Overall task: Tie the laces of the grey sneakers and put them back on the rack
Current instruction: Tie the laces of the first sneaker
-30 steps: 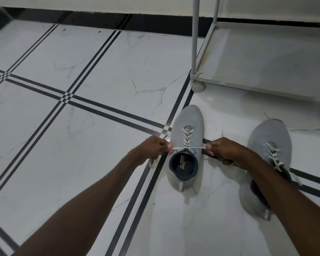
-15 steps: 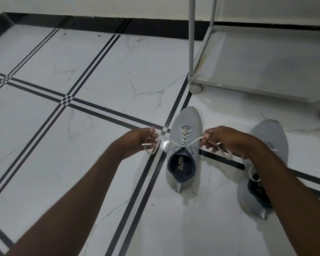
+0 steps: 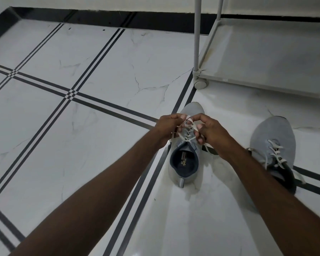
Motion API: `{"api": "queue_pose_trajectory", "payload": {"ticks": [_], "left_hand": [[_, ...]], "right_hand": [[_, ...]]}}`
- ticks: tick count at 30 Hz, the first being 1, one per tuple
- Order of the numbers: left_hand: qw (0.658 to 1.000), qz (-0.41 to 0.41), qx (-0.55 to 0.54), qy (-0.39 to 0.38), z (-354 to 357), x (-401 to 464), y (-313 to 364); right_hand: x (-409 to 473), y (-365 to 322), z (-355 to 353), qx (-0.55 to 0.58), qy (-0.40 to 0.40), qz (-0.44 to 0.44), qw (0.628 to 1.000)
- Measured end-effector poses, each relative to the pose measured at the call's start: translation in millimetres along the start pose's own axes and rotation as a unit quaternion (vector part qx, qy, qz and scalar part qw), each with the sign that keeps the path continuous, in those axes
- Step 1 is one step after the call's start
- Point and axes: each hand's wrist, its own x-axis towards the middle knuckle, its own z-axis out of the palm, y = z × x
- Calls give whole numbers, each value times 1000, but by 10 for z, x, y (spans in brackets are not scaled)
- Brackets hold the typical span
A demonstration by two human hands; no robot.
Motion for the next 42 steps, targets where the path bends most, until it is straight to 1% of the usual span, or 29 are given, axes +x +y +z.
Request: {"api": "queue_pose_trajectory", "payload": {"ticks": [3, 6, 9, 13, 19, 22, 24, 26, 28, 29, 30, 31, 32, 33, 34, 35, 36, 37, 39, 40, 41, 42], "left_hand": [[999, -4, 13, -37, -13, 56, -18], [998, -1, -21, -56, -21, 50, -6], [996, -10, -41, -76, -21, 35, -28], [992, -34, -54, -106, -23, -28, -39], [976, -78, -101, -177, -93, -108, -14], [985, -45, -63, -151, -44, -123, -35], [990, -24, -61, -122, -12, -118, -54], [991, -18, -81, -109, -13, -126, -53], [989, -2, -64, -130, -58, -147, -57], [989, 12, -34, -145, -90, -148, -56], [988, 33, 19, -150, -118, -149, -46], [983, 61, 90, -147, -139, -144, -20], [970, 99, 181, -128, -150, -135, 17], [944, 147, 279, -95, -143, -117, 47], [904, 202, 373, -55, -110, -108, 68], [862, 255, 437, -23, -58, -111, 71], [831, 292, 474, 3, 12, -135, 66], [814, 318, 487, 20, 72, -143, 20], [796, 344, 495, 53, 133, -176, -57], [792, 347, 498, 68, 139, -183, -80], [795, 348, 490, 79, 127, -169, -109], [809, 340, 471, 88, 122, -172, -120]], "right_hand": [[-24, -49, 39, -59, 8, -18, 998], [-34, -109, 61, -100, -13, -27, 994], [-43, -154, 59, -103, -39, -40, 993], [-28, -143, 65, -123, -20, -51, 991], [13, -48, 16, -68, -10, -49, 996], [61, 9, 31, -46, -22, -22, 998], [105, 61, 30, 22, -24, 23, 999], [157, 110, -12, 112, -17, 72, 991], [212, 124, -64, 167, -19, 109, 980], [236, 117, -85, 175, -21, 121, 977], [254, 106, -96, 172, -23, 131, 976], [265, 97, -104, 163, -24, 139, 976], [276, 94, -104, 149, -23, 148, 977], [279, 90, -100, 128, -22, 152, 980], [283, 93, -98, 105, -22, 154, 982], [281, 95, -98, 84, -26, 154, 984], [278, 96, -105, 76, -34, 157, 984], [268, 90, -115, 80, -47, 162, 982], [239, 81, -153, 94, -84, 173, 977], [219, 83, -179, 92, -95, 176, 975], [206, 92, -200, 82, -92, 175, 977], [188, 92, -210, 63, -76, 165, 981]]}}
